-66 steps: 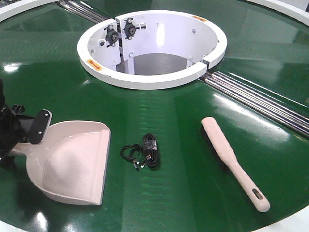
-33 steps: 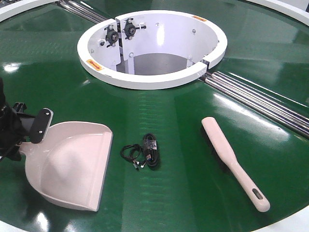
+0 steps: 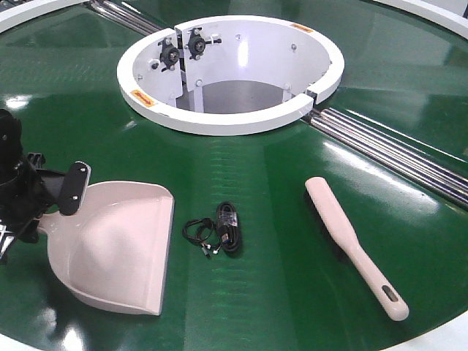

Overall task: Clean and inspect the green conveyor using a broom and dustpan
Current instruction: 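Grasp the dustpan handle with the left gripper and tilt it up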

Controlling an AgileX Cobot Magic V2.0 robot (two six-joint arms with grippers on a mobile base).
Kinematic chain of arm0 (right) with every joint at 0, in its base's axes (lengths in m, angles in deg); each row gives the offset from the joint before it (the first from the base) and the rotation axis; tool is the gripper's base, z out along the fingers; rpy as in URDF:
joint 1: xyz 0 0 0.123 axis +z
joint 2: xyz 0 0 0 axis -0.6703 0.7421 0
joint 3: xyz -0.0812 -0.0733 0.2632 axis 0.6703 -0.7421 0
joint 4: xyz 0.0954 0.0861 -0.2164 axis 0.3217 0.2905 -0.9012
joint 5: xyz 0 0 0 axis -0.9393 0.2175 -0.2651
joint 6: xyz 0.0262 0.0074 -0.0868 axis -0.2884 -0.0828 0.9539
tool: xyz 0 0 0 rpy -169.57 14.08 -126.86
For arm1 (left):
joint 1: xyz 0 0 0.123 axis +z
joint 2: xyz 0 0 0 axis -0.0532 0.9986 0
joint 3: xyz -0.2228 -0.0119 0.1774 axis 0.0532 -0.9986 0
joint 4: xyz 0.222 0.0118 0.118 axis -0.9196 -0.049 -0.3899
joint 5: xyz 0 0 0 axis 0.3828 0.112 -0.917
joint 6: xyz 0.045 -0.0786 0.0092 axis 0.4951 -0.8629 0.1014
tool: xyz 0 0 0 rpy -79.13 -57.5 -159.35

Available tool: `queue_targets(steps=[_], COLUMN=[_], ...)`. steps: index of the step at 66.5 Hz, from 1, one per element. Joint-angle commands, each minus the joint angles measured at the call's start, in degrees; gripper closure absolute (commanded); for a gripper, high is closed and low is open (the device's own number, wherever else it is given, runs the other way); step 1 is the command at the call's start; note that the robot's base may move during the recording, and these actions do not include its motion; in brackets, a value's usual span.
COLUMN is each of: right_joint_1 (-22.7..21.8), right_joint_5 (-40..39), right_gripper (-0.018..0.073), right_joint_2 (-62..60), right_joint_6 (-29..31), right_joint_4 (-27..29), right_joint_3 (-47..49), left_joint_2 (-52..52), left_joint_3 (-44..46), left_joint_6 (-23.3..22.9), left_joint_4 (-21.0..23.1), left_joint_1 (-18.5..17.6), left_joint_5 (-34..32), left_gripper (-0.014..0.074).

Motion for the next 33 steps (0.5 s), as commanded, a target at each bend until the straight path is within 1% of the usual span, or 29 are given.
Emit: queue_targets(steps=[1,8,12,17,22,29,33], right_joint_1=[0.1,0.1,0.1,0.1,0.1,0.1,0.1], right_joint_5=[-4.5,-4.5,-4.5,-4.5,-4.5,-4.5,-4.5], right_gripper=[0.0568,0.0568,0.0568,0.0568,0.0568,0.0568,0.0568], right_joint_2=[-0.6,-0.6,-0.6,-0.6,-0.6,-0.6,-0.6], right_joint_6=[0.1,0.1,0.1,0.1,0.1,0.1,0.1], right_joint_4=[-0.3,-0.3,-0.3,-0.3,-0.3,-0.3,-0.3], right_joint_3=[-0.1,-0.1,-0.1,-0.1,-0.1,-0.1,-0.1], left_joint_2=[-3.0,-2.9,-2.9,-2.6,-1.6,-0.3,0.0], left_joint_3=[1.5,1.5,1.5,1.6,3.1,6.3,7.8], left_joint_6=[-1.9,-2.0,-3.3,-3.5,-4.2,-6.4,-6.6], left_joint_4=[-0.8,-0.7,-0.7,-0.8,-0.7,-0.3,-0.2], left_joint_1=[-0.4,-0.4,-0.4,-0.4,-0.4,-0.7,-1.1], left_joint_5=[0.7,1.6,1.5,1.6,2.7,3.7,3.9], left_gripper=[0.0603,0.0603,0.0603,0.0603,0.0603,0.0603,0.0603])
